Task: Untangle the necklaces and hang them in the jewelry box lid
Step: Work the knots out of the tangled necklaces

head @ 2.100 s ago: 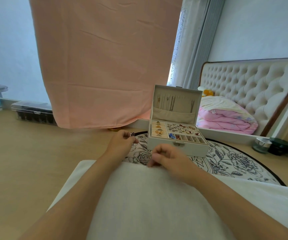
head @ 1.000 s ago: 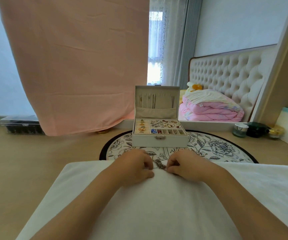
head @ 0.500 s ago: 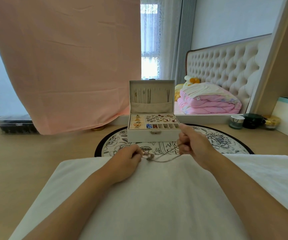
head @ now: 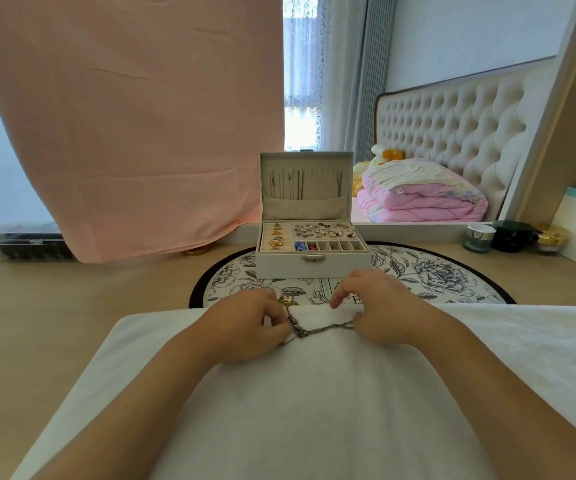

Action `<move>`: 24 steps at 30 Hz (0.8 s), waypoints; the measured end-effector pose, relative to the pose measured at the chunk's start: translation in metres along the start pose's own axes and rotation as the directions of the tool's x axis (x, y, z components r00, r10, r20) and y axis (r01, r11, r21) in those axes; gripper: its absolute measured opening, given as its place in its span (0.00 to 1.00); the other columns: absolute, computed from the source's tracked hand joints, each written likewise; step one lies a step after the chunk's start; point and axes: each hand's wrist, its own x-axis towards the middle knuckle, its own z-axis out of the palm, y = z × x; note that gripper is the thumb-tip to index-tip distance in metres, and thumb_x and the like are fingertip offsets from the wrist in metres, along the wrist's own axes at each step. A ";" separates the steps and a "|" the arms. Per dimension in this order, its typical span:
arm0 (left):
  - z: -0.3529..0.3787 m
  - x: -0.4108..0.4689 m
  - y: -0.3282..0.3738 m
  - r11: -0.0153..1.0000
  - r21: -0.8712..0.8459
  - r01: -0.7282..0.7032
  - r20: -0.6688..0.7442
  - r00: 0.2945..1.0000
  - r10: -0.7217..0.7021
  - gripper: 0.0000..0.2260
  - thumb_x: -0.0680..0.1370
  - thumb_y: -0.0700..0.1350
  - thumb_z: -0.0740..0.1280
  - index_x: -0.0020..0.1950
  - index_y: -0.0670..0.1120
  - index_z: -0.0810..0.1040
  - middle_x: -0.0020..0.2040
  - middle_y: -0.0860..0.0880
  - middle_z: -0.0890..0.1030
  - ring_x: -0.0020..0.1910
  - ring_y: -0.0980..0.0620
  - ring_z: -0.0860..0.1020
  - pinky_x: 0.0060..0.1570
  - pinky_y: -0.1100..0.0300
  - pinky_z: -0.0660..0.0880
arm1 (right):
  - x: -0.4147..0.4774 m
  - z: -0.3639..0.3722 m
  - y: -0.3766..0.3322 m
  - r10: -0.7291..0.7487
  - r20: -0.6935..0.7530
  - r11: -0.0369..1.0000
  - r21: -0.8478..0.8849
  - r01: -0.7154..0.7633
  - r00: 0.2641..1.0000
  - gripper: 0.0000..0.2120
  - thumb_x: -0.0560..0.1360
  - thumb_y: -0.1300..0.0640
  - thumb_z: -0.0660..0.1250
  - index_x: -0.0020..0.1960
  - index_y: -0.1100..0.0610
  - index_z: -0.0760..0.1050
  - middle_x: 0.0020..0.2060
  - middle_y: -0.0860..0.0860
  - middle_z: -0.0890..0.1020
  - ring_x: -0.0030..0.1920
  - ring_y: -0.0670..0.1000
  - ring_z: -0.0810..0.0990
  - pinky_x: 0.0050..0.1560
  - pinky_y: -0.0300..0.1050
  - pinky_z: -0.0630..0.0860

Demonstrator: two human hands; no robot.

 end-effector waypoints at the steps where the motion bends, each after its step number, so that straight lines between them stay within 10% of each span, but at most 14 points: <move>1: 0.002 0.002 -0.001 1.000 0.007 -0.030 -0.059 0.998 0.031 0.05 0.79 0.53 0.68 0.43 0.59 0.80 0.46 0.60 0.76 0.45 0.60 0.75 0.46 0.61 0.73 | 0.001 0.003 -0.005 -0.038 -0.036 0.999 0.030 0.039 0.999 0.18 0.73 0.61 0.66 0.53 0.39 0.79 0.52 0.38 0.73 0.57 0.43 0.69 0.61 0.40 0.66; 6: 0.017 0.012 -0.009 0.982 0.006 -0.191 -0.125 0.974 0.190 0.07 0.78 0.49 0.71 0.54 0.57 0.85 0.52 0.61 0.75 0.55 0.62 0.69 0.55 0.68 0.66 | 0.010 0.025 -0.015 -0.177 0.000 0.980 0.089 0.176 0.984 0.04 0.72 0.47 0.74 0.46 0.42 0.85 0.45 0.37 0.77 0.49 0.39 0.73 0.54 0.40 0.72; 12: 0.019 0.014 -0.007 0.974 -0.134 -0.180 -0.144 0.976 0.161 0.03 0.77 0.47 0.72 0.47 0.57 0.83 0.49 0.60 0.80 0.54 0.61 0.75 0.58 0.58 0.74 | 0.008 0.027 -0.015 -0.110 -0.072 0.934 0.332 0.128 0.991 0.04 0.75 0.55 0.72 0.42 0.48 0.82 0.38 0.42 0.81 0.38 0.41 0.77 0.45 0.39 0.76; 18: 0.021 0.012 -0.002 0.842 -0.523 -0.131 -0.223 0.975 0.013 0.07 0.79 0.41 0.69 0.49 0.53 0.79 0.43 0.55 0.85 0.45 0.56 0.82 0.50 0.58 0.79 | 0.010 0.028 -0.020 -0.031 0.008 0.637 0.771 0.014 0.999 0.06 0.82 0.63 0.62 0.48 0.57 0.75 0.31 0.50 0.78 0.29 0.48 0.72 0.32 0.41 0.70; 24: 0.023 0.012 -0.003 0.904 -0.415 -0.104 -0.177 0.984 0.032 0.07 0.79 0.45 0.71 0.51 0.57 0.82 0.43 0.59 0.82 0.43 0.62 0.79 0.46 0.66 0.74 | 0.010 0.025 -0.020 0.011 0.034 0.610 0.792 -0.034 0.999 0.07 0.83 0.64 0.60 0.47 0.59 0.74 0.25 0.43 0.69 0.23 0.42 0.60 0.23 0.32 0.59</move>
